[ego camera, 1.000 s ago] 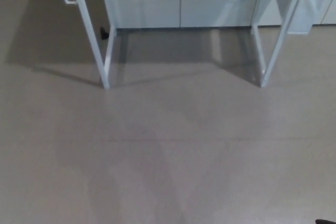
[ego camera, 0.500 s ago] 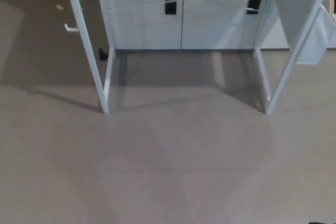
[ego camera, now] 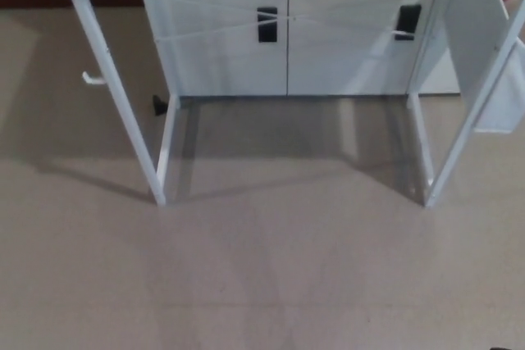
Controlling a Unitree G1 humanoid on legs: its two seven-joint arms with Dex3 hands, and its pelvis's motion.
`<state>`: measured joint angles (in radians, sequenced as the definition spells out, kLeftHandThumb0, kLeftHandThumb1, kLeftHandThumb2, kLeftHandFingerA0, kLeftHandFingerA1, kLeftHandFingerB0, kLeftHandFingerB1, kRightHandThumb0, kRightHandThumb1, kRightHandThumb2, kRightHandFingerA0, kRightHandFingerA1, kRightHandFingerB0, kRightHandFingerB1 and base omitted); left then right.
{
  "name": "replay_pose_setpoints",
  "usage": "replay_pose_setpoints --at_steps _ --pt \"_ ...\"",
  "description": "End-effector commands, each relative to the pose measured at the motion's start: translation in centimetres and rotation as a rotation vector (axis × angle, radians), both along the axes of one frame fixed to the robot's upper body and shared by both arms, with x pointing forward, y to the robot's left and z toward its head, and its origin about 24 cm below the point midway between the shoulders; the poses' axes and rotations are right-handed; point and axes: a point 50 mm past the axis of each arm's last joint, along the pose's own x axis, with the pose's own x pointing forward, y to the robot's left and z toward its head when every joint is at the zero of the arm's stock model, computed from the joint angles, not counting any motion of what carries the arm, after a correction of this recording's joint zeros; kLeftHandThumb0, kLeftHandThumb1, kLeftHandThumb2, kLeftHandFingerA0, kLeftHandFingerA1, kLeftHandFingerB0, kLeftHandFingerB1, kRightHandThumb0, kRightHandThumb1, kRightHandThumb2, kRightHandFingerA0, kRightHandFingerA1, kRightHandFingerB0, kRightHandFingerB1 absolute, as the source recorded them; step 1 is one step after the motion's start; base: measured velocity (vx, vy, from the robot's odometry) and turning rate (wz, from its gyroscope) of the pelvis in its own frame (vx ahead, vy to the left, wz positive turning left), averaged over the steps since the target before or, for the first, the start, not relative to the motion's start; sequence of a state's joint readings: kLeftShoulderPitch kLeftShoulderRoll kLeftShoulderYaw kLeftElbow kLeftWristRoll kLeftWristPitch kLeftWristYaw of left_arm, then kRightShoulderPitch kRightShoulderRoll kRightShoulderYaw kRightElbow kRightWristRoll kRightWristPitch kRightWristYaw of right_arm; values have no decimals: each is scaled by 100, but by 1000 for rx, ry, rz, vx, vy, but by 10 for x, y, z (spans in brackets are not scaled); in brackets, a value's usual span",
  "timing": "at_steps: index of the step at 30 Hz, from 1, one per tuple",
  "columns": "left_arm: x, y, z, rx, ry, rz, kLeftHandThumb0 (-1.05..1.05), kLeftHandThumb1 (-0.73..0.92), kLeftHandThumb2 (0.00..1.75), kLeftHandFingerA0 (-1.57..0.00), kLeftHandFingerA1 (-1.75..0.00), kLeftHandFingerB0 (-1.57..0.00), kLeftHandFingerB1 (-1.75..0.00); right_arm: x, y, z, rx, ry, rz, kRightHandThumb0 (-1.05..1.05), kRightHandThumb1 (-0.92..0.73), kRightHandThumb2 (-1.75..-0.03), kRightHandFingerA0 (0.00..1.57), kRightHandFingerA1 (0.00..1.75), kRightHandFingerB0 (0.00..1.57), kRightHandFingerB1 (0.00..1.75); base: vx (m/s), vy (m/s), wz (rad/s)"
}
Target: The robot walk towards a table in front and pick up a black pencil case on the left hand side and put the pencil case into a small container on the right hand side
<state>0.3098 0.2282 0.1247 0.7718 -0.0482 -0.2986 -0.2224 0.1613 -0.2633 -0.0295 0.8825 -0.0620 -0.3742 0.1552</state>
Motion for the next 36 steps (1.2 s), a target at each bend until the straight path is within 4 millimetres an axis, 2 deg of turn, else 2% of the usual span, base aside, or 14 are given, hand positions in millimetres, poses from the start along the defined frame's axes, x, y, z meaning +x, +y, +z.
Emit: replay_pose_setpoints --at_steps 1,9,24,36 --pt "1 5 2 33 8 -12 -40 65 61 -30 -34 -18 -28 1 0 1 -7 -3 12 -40 -64 -59 47 44 33 37 308 217 71" --pt "3 5 1 41 4 -12 -39 65 61 -30 -35 -19 -28 3 -1 1 -10 3 17 -41 -64 -59 48 44 33 37 283 81 -1" --pt "4 5 1 45 12 -16 -39 66 61 -30 -34 -19 -28 1 -1 0 -26 11 32 -41 -64 -59 49 44 34 37 347 -124 8" --pt "4 6 1 42 5 -24 -39 67 62 -29 -34 -18 -28 1 -1 -1 -26 21 34 -40 -64 -59 47 44 33 37 304 107 -11"
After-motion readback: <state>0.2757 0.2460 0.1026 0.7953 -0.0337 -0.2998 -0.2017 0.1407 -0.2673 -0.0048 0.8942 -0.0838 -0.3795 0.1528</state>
